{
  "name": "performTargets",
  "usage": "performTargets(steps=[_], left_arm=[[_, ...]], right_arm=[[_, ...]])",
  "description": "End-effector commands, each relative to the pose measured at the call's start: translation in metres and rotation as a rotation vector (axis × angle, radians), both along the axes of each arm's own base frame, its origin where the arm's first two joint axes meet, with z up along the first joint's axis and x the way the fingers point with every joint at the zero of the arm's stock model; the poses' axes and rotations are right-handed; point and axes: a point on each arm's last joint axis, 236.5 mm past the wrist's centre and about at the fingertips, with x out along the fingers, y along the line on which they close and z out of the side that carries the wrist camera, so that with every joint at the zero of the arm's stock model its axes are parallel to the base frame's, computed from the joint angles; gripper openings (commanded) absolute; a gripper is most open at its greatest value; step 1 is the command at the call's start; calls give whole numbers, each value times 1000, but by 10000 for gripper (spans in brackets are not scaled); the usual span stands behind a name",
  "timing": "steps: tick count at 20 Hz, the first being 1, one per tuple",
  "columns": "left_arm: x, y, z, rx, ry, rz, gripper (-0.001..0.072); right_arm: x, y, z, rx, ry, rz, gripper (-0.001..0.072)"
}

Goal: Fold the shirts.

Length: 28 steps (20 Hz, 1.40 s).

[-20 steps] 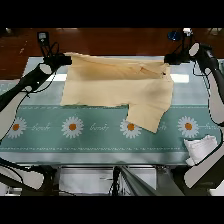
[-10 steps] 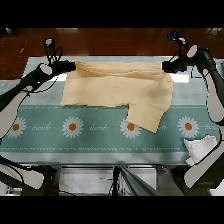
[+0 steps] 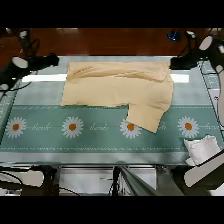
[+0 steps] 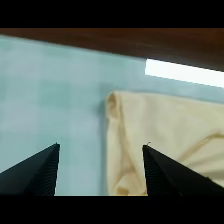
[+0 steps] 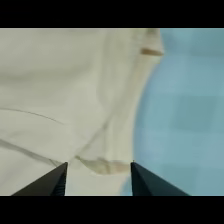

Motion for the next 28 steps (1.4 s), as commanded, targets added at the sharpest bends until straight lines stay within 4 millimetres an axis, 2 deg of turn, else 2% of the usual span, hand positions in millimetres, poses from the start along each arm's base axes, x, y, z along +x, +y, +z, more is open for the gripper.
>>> performTargets(steps=[1, 3, 4, 6, 7, 11, 17, 19, 23, 24, 25, 28], left_arm=[[-98, 44, -35, -209, 405, 63, 583], [-153, 30, -56, -298, 572, -71, 583], [-170, 17, -60, -357, 606, -131, 583], [-184, -2, -64, -472, 606, -188, 585], [-186, -9, -66, -508, 596, -200, 587], [-191, -21, -79, -554, 625, -227, 594], [-196, -48, -106, -593, 713, -271, 594], [-189, -58, -116, -598, 719, -258, 593], [-161, -72, -133, -578, 681, -160, 575], [-158, -73, -135, -571, 679, -142, 343], [-157, -74, -135, -568, 677, -140, 39], [-160, -74, -134, -576, 685, -150, 34]], right_arm=[[-63, -65, 11, -38, 181, -118, 487], [-92, -56, -2, 143, 272, -113, 489], [-101, -48, -7, 241, 296, -112, 497], [-112, -33, -13, 410, 314, -112, 524], [-117, -27, -16, 472, 321, -109, 576], [-126, -12, -28, 522, 349, -72, 576], [-128, -11, -32, 526, 357, -69, 576], [-130, -8, -30, 537, 363, -65, 576], [-131, 1, -22, 580, 365, -55, 576], [-129, 2, -19, 586, 356, -53, 576], [-129, 3, -16, 585, 348, -51, 576], [-132, 1, -8, 565, 341, -42, 575]])
